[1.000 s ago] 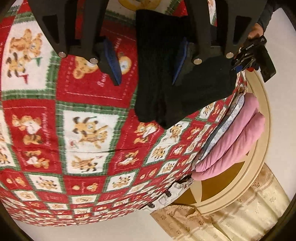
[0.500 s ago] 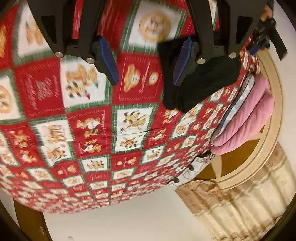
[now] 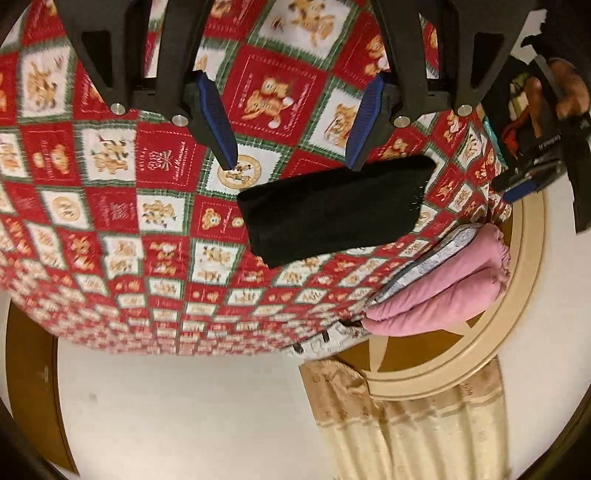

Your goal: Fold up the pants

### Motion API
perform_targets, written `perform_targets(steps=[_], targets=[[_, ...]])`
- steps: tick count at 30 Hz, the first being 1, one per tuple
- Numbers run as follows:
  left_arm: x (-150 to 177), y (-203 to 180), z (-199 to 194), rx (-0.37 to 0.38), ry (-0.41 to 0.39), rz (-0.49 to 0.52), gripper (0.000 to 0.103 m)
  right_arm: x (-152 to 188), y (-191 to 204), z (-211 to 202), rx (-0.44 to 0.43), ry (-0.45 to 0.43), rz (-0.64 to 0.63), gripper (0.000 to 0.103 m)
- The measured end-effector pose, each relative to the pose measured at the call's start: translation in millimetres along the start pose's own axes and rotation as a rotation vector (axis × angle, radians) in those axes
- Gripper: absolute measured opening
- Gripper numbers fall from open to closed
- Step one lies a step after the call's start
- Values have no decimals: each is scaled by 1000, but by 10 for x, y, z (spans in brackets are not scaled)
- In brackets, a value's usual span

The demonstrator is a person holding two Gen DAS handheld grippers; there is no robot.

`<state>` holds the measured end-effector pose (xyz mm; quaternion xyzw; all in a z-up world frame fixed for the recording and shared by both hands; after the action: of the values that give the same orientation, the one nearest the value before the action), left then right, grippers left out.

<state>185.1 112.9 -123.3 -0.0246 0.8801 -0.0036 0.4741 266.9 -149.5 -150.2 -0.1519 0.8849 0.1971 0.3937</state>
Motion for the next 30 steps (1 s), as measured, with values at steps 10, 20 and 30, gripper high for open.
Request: perform_targets(steps=[10, 20, 30], targets=[[-62, -174, -247, 39, -54, 3, 87, 44, 510, -500, 18, -102, -134, 62], [-85, -148, -310, 29, -83, -21, 88, 54, 689, -603, 27, -126, -175, 62], [-77, -150, -311, 32, -80, -25, 88, 76, 757, -629, 27, -128, -187, 63]])
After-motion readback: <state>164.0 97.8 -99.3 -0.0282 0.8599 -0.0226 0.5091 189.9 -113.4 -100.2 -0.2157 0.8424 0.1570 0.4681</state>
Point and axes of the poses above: each gripper's, at about its wrist camera, not at the fingertips, and z roughly the way its jaws point, y to its left, x to its underside, the point moved 5 cm from there along z, roughly the way its jaws point, and after that the axes turned 1 degree about z, right-handed, at the moved point
